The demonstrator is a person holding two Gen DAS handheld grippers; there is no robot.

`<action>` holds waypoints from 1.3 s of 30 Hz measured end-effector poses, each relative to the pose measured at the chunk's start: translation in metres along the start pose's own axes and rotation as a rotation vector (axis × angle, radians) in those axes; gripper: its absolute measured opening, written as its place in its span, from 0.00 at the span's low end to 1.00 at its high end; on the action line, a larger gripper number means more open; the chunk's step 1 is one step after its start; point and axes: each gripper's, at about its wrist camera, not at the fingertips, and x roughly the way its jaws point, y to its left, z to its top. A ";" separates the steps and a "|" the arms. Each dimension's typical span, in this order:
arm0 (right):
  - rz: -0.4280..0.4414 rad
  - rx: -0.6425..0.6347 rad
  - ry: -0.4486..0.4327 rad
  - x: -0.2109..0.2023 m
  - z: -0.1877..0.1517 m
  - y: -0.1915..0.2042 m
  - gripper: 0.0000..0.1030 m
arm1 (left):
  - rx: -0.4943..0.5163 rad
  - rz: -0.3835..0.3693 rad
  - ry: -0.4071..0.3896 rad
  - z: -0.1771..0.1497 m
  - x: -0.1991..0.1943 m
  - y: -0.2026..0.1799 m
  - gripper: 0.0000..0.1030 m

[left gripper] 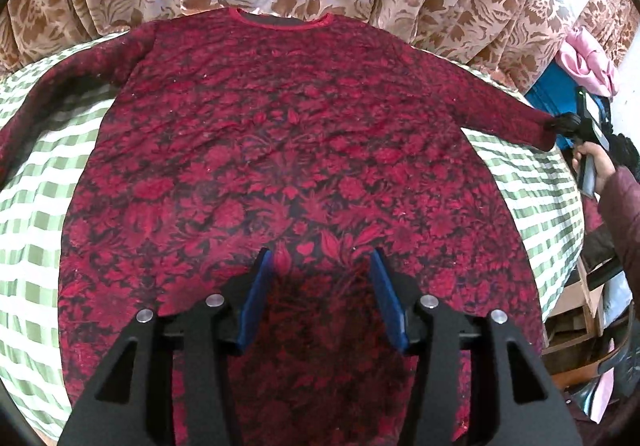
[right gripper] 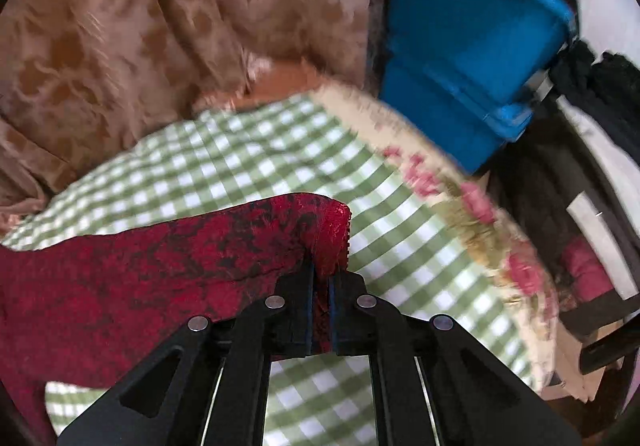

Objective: Fold small clothes

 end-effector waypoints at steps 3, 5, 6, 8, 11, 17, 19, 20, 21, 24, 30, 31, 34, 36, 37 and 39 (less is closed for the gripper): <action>0.030 0.067 -0.008 -0.004 -0.009 -0.006 0.60 | 0.010 -0.001 -0.001 0.001 0.003 -0.003 0.53; 0.076 0.101 -0.062 -0.025 -0.023 -0.007 0.70 | 0.015 -0.002 -0.005 0.002 0.005 -0.005 0.54; 0.118 0.114 -0.068 -0.033 -0.031 -0.006 0.70 | 0.015 -0.005 -0.006 0.002 0.006 -0.005 0.54; 0.312 0.175 -0.033 -0.049 -0.058 -0.002 0.70 | 0.017 -0.015 -0.007 0.001 0.008 -0.006 0.56; 0.604 0.255 0.109 -0.043 -0.091 0.020 0.69 | 0.012 -0.025 -0.009 0.001 0.011 -0.008 0.58; 0.706 0.392 0.227 -0.001 -0.116 0.080 0.51 | -0.004 -0.046 -0.025 0.000 0.005 -0.013 0.59; 0.669 0.404 0.220 0.008 -0.112 0.091 0.31 | -0.006 -0.046 -0.033 -0.004 0.001 -0.014 0.59; 0.640 0.402 0.217 0.010 -0.109 0.096 0.24 | -0.009 -0.047 -0.034 -0.005 0.001 -0.013 0.59; 0.611 0.390 0.214 0.007 -0.107 0.099 0.14 | -0.014 -0.046 -0.033 -0.008 0.000 -0.013 0.59; 0.532 0.290 0.151 -0.013 -0.104 0.097 0.10 | -0.032 -0.046 -0.023 -0.015 0.001 -0.010 0.59; 0.466 0.232 0.161 -0.006 -0.111 0.085 0.17 | -0.051 -0.076 -0.034 -0.020 0.001 -0.003 0.60; 0.472 0.232 0.161 -0.008 -0.111 0.084 0.27 | -0.069 -0.097 -0.046 -0.019 -0.003 0.001 0.60; 0.437 0.222 0.127 -0.029 -0.112 0.080 0.57 | -0.141 -0.101 -0.116 -0.016 -0.024 0.030 0.67; 0.433 0.190 0.092 -0.045 -0.112 0.091 0.57 | -0.221 -0.062 -0.168 -0.017 -0.041 0.063 0.68; 0.448 0.157 0.071 -0.058 -0.116 0.100 0.57 | -0.268 -0.014 -0.197 -0.020 -0.051 0.086 0.68; 0.478 0.099 0.053 -0.075 -0.122 0.121 0.63 | -0.363 0.081 -0.229 -0.027 -0.065 0.128 0.68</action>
